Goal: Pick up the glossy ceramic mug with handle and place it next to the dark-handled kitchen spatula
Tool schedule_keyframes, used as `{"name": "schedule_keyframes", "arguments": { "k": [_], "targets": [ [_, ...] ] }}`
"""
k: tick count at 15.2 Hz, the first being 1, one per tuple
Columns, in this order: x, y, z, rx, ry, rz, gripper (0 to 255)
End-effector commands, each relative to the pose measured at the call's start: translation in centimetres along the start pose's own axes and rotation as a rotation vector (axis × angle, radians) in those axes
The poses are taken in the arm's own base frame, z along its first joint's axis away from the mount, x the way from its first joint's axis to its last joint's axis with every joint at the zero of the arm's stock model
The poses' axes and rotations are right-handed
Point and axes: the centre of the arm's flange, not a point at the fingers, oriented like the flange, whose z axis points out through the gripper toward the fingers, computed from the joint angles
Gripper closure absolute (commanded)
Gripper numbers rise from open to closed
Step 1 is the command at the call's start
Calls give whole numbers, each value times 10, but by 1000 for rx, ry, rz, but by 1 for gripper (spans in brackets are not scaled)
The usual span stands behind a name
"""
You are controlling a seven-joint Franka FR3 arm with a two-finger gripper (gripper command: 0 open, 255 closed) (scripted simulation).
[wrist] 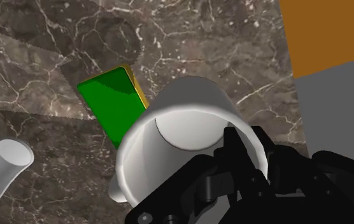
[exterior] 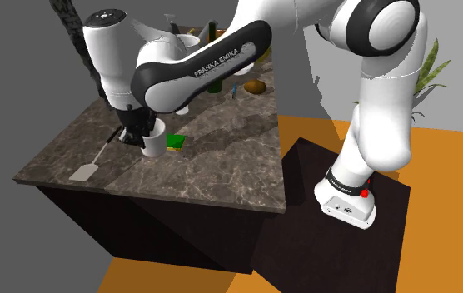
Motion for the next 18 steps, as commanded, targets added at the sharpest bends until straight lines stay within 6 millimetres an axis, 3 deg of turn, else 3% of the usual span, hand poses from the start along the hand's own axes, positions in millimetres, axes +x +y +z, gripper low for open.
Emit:
{"name": "schedule_keyframes", "arguments": {
  "k": [1, 11, 18],
  "targets": [
    [-2, 0, 9, 0, 1, 0, 255],
    [-11, -5, 66, 0, 1, 0, 255],
    [-11, -5, 66, 0, 1, 0, 255]
  ]
}}
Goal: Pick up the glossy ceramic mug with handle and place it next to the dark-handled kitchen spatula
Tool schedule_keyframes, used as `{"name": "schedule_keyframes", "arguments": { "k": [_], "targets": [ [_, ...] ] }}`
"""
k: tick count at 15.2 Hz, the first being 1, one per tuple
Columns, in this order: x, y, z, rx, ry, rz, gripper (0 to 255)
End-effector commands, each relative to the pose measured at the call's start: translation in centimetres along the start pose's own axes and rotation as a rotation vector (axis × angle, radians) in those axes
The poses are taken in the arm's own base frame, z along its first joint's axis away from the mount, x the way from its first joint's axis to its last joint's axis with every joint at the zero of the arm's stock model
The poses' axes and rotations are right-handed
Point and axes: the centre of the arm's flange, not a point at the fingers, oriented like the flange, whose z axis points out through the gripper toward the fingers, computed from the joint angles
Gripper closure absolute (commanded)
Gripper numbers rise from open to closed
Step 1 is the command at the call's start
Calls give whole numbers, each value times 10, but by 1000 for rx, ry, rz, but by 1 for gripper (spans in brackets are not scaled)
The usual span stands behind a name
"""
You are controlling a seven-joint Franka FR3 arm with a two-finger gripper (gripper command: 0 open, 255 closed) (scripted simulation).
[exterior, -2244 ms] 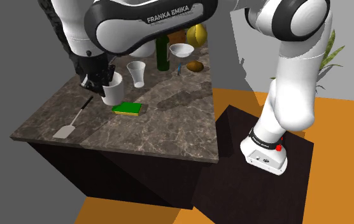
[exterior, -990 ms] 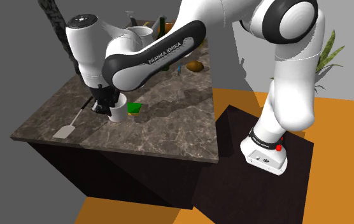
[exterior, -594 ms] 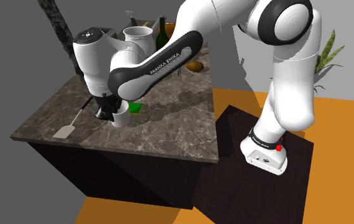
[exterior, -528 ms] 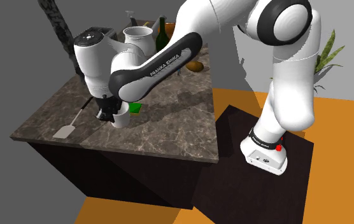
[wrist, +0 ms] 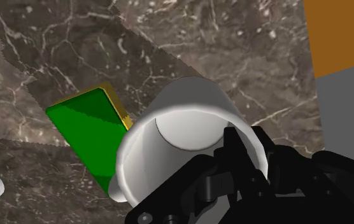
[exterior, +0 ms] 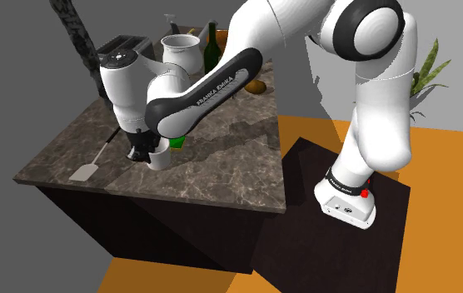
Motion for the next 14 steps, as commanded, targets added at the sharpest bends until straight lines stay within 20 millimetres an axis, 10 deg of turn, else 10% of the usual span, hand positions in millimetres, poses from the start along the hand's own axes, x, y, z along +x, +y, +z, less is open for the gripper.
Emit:
{"name": "schedule_keyframes", "arguments": {
  "k": [1, 2, 7, 11, 14],
  "targets": [
    [0, 0, 0, 0, 0, 0, 255],
    [0, 0, 0, 0, 0, 0, 0],
    [0, 0, 0, 0, 0, 0, 0],
    [0, 0, -50, 0, 0, 0, 0],
    [0, 0, -50, 0, 0, 0, 0]
  ]
}}
